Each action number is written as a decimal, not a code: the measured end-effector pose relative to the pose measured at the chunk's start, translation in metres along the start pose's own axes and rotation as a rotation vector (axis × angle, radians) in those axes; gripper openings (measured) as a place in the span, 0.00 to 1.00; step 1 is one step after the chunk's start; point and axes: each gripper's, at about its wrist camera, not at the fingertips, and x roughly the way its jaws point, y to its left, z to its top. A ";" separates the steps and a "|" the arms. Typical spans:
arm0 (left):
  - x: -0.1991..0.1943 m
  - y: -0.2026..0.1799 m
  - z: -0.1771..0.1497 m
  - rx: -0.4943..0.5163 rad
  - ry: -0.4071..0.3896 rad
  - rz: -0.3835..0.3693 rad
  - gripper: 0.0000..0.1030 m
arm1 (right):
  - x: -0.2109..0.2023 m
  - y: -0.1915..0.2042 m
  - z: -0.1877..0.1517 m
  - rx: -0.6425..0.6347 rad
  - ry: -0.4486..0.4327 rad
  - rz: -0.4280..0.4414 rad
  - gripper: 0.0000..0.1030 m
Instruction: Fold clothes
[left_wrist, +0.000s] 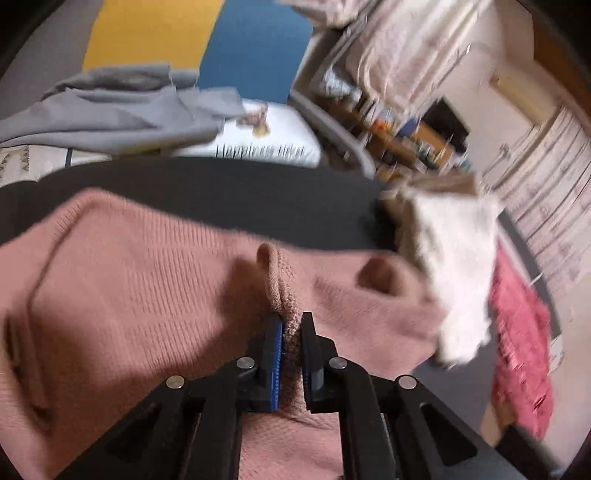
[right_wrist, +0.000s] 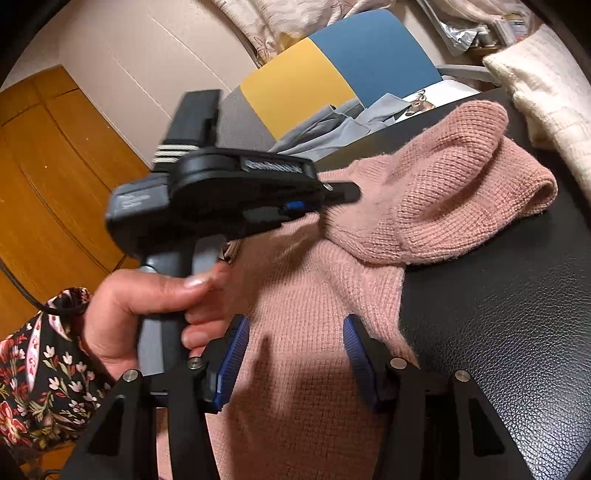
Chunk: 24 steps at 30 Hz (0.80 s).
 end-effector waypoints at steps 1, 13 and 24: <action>-0.007 -0.002 0.005 -0.014 -0.023 -0.011 0.07 | 0.000 0.000 0.000 0.000 0.000 0.000 0.53; -0.120 0.016 0.047 -0.070 -0.237 -0.093 0.07 | -0.005 0.009 0.006 -0.018 0.024 0.000 0.49; -0.194 0.090 0.021 -0.160 -0.329 -0.027 0.07 | 0.020 0.006 0.057 -0.003 0.074 -0.037 0.48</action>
